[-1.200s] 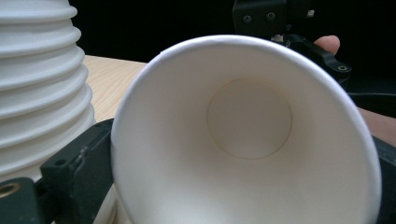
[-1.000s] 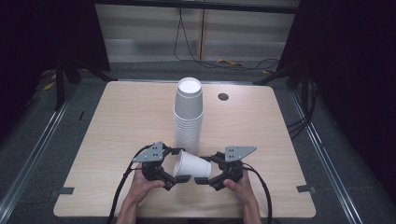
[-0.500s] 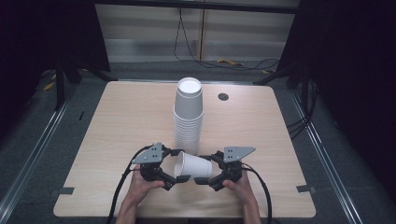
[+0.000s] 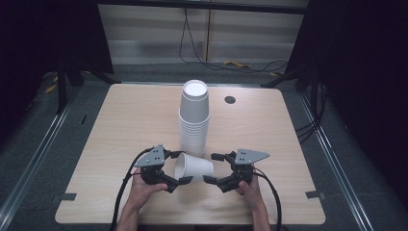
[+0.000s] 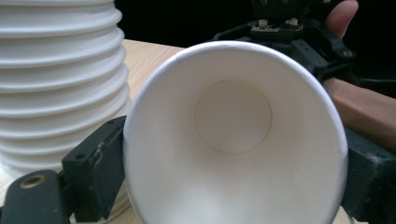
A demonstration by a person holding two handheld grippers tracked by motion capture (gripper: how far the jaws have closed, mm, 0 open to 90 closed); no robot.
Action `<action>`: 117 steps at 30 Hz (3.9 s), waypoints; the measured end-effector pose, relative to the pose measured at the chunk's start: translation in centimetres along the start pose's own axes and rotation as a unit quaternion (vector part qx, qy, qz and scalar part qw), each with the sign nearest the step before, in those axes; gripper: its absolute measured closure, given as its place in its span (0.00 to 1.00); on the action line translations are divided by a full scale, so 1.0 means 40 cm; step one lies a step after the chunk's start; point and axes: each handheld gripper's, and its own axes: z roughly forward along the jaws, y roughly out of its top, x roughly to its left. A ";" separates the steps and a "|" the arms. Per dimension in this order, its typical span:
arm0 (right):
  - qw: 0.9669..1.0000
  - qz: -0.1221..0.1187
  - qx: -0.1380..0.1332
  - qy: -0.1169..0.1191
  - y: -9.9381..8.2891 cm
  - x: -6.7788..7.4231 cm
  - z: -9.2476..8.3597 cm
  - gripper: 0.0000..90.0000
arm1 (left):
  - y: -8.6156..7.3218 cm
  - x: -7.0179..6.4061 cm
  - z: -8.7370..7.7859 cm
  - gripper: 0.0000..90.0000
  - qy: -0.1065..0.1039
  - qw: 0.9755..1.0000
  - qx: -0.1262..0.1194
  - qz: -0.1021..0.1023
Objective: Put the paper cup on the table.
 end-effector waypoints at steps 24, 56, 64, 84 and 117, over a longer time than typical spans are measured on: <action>0.962 -0.032 -0.056 -0.267 -0.036 0.021 -0.042 0.15 | -0.002 0.011 -0.102 0.13 0.071 0.997 0.035 -0.012; 0.925 -0.039 -0.110 -0.362 -0.090 0.010 -0.079 0.15 | 0.022 0.071 -0.168 0.12 0.169 0.980 0.099 -0.049; 0.921 -0.037 -0.131 -0.366 -0.096 0.014 -0.088 0.16 | 0.053 0.085 -0.184 0.12 0.194 0.973 0.119 -0.036; 0.923 -0.035 -0.136 -0.359 -0.097 0.013 -0.091 0.16 | 0.113 0.189 -0.157 0.12 0.205 0.933 0.290 -0.063; 0.926 -0.037 -0.135 -0.350 -0.097 0.010 -0.091 0.16 | 0.142 0.242 -0.025 0.09 0.165 0.876 0.453 -0.033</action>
